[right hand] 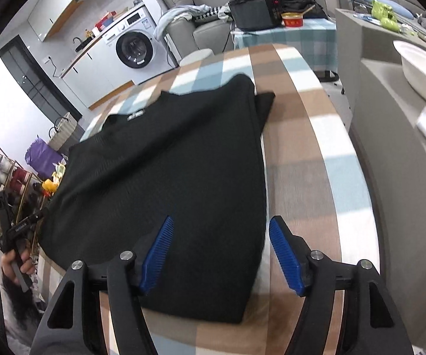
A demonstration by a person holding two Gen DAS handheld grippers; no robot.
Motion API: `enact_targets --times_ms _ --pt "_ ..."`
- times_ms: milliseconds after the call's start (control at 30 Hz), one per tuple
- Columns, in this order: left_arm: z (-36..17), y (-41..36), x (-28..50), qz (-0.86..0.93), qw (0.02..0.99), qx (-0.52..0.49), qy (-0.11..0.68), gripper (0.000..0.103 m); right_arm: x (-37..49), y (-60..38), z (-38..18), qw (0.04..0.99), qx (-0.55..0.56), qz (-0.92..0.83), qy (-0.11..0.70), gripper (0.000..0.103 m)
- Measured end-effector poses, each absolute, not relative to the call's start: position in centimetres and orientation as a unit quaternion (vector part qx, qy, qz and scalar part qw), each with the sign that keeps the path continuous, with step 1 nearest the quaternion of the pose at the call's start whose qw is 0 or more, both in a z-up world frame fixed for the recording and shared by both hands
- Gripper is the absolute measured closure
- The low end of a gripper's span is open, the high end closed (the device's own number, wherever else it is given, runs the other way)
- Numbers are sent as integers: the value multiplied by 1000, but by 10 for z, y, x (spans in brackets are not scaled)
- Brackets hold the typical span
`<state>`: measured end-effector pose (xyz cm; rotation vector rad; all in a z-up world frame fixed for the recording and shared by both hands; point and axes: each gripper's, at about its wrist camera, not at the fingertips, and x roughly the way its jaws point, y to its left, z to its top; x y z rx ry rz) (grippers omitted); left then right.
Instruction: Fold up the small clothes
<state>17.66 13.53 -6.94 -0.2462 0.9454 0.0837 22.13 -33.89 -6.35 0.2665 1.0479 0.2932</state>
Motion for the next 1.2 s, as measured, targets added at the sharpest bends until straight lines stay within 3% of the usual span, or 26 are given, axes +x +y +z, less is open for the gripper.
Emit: enact_targets --times_ms 1200 --pt "-84 151 135 69 877 -140 455 25 188 -343 -92 847 147 140 492 34"
